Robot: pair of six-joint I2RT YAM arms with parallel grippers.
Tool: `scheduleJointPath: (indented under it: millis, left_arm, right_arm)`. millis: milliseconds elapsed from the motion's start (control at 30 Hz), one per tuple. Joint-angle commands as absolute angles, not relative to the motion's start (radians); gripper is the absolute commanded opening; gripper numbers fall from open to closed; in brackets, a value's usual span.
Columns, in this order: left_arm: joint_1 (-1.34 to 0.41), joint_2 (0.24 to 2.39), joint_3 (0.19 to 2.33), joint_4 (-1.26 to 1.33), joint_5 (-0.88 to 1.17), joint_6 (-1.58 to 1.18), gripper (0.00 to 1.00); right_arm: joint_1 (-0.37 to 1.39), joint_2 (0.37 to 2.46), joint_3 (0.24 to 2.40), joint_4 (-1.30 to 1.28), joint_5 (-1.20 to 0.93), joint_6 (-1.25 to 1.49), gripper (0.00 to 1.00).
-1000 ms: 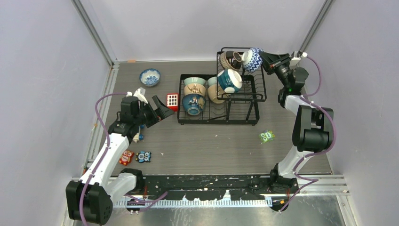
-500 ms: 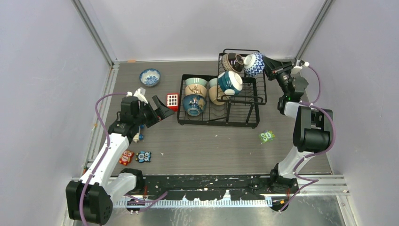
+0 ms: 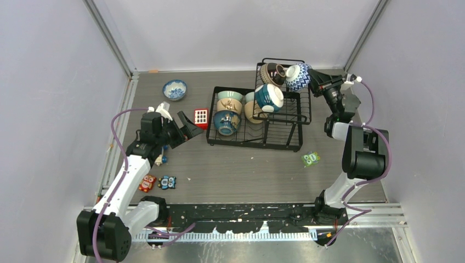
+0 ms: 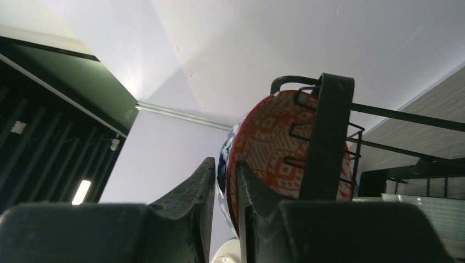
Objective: Unload the bowls from the dish rack
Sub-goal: Pick up the bowl from the dish rack.
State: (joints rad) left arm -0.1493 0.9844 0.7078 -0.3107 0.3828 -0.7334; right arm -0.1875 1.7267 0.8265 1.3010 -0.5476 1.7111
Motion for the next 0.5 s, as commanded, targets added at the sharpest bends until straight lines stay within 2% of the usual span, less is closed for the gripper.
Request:
scheduleJointPath:
  millis: [0, 133, 200, 467]
  left_arm:
    - [-0.144, 0.983, 0.706, -0.288, 0.402, -0.741, 0.93]
    - [-0.144, 0.982, 0.706, -0.287, 0.406, -0.742, 0.93]
    - [-0.145, 0.982, 0.706, -0.286, 0.409, -0.742, 0.93]
    - [-0.144, 0.977, 0.702, -0.273, 0.428, -0.753, 0.93]
  right_arm:
    - [-0.196, 1.631, 0.810, 1.240, -0.625, 1.653, 0.32]
    - [-0.196, 1.570, 0.806, 1.109, -0.643, 1.574, 0.47]
    - [-0.196, 1.547, 0.802, 1.068, -0.649, 1.550, 0.51]
    - [-0.196, 1.489, 0.806, 0.950, -0.701, 1.487, 0.54]
